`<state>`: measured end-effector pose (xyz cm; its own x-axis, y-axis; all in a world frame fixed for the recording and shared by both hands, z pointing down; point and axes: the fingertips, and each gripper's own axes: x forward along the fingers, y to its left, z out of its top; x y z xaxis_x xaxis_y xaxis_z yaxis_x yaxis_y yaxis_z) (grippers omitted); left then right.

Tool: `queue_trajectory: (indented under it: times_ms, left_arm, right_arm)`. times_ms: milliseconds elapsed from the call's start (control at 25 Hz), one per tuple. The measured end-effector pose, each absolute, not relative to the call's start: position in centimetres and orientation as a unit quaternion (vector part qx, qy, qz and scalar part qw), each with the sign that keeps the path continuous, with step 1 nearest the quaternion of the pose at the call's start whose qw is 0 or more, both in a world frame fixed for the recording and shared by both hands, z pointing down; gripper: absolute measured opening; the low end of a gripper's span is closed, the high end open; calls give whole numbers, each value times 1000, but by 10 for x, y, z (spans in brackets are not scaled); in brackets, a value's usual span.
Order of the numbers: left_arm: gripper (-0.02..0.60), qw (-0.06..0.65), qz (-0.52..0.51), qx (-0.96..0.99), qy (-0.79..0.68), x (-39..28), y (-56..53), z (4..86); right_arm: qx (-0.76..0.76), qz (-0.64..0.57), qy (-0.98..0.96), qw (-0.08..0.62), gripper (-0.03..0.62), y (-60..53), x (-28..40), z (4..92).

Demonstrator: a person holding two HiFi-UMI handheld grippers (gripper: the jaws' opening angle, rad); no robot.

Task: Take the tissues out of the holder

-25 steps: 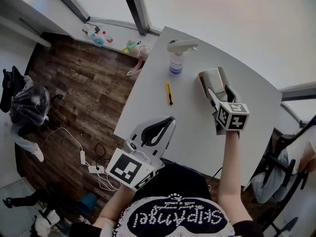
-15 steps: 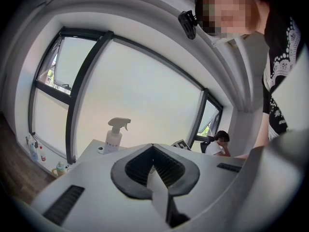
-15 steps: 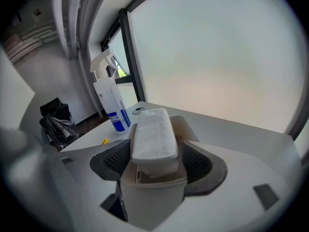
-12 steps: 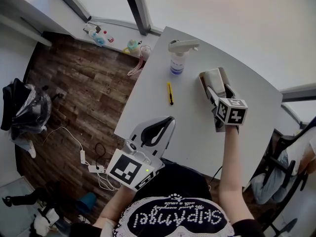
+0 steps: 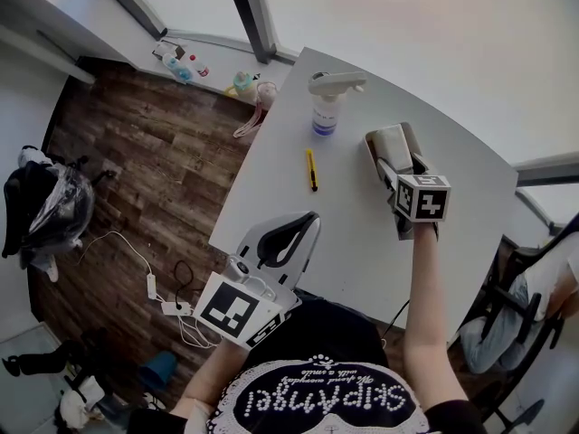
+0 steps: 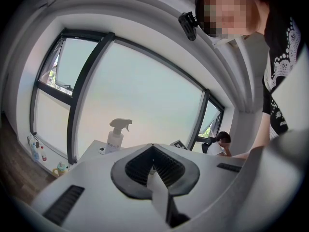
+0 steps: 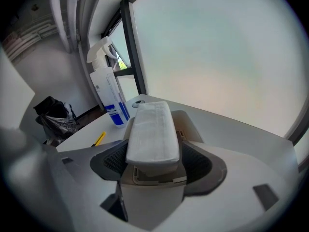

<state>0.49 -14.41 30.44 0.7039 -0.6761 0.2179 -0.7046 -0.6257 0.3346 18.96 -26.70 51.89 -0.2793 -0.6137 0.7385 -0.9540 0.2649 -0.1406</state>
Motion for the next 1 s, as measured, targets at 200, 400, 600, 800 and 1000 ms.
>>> queue_trajectory:
  times_ms: [200, 400, 600, 800, 1000]
  left_arm:
    - [2, 202, 35, 901, -381, 6, -145, 305]
    - [2, 202, 33, 901, -382, 5, -144, 304]
    - [2, 200, 34, 901, -384, 5, -143, 302]
    - [2, 201, 34, 900, -385, 4, -144, 303]
    - [2, 200, 37, 900, -385, 5, -143, 304]
  right_arm:
    - [522, 296, -739, 307, 318, -266, 191, 523]
    - [528, 281, -738, 313, 314, -266, 191, 522]
    - [535, 271, -736, 314, 279, -266, 195, 521]
    - [535, 269, -736, 316, 273, -267, 196, 522]
    - [535, 267, -738, 312, 270, -268, 195, 522]
